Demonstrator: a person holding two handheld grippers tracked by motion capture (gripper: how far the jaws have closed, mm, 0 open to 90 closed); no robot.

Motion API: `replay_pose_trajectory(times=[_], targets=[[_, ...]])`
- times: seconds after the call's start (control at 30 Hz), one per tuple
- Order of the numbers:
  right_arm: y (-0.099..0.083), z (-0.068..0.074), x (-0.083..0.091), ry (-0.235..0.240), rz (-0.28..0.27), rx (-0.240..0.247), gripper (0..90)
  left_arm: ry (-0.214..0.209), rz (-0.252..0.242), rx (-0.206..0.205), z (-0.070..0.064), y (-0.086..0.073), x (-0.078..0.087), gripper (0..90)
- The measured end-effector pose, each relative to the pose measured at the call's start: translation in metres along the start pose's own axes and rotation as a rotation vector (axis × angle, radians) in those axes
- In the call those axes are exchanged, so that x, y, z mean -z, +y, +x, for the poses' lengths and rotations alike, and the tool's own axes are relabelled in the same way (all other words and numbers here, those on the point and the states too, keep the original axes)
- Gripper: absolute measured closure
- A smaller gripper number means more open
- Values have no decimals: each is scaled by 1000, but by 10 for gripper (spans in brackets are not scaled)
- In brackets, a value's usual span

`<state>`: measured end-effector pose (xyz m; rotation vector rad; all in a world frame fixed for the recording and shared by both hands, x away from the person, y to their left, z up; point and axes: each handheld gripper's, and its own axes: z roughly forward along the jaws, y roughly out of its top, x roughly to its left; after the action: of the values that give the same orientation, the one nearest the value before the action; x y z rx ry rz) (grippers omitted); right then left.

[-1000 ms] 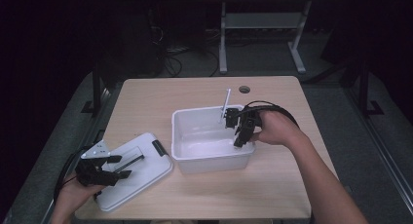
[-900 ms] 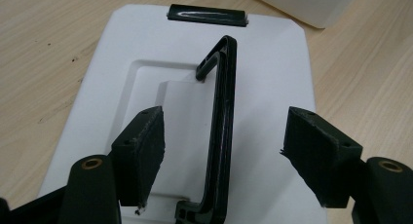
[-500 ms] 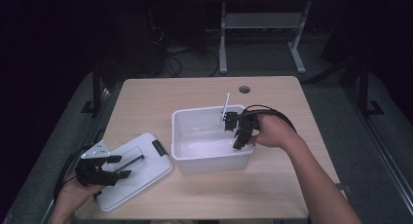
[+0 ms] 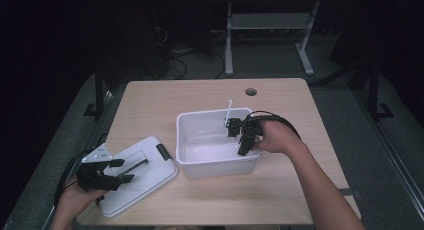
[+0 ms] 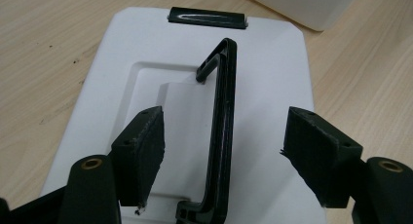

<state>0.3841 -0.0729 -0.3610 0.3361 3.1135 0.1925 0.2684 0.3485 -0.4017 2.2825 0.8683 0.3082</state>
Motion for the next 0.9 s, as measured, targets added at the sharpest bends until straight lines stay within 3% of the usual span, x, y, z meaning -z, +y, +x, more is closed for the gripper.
replay_pose_trajectory(times=[0.37, 0.57, 0.9], targets=[[1, -1, -6, -2, 8, -10, 565, 1, -5, 2, 1, 0, 0, 304], [1, 1, -6, -4, 17, -5, 596, 12, -3, 0, -1, 0, 1, 303], [-4, 2, 7, -17, -17, -24, 578, 10, 12, -7, -1, 1, -2, 303]])
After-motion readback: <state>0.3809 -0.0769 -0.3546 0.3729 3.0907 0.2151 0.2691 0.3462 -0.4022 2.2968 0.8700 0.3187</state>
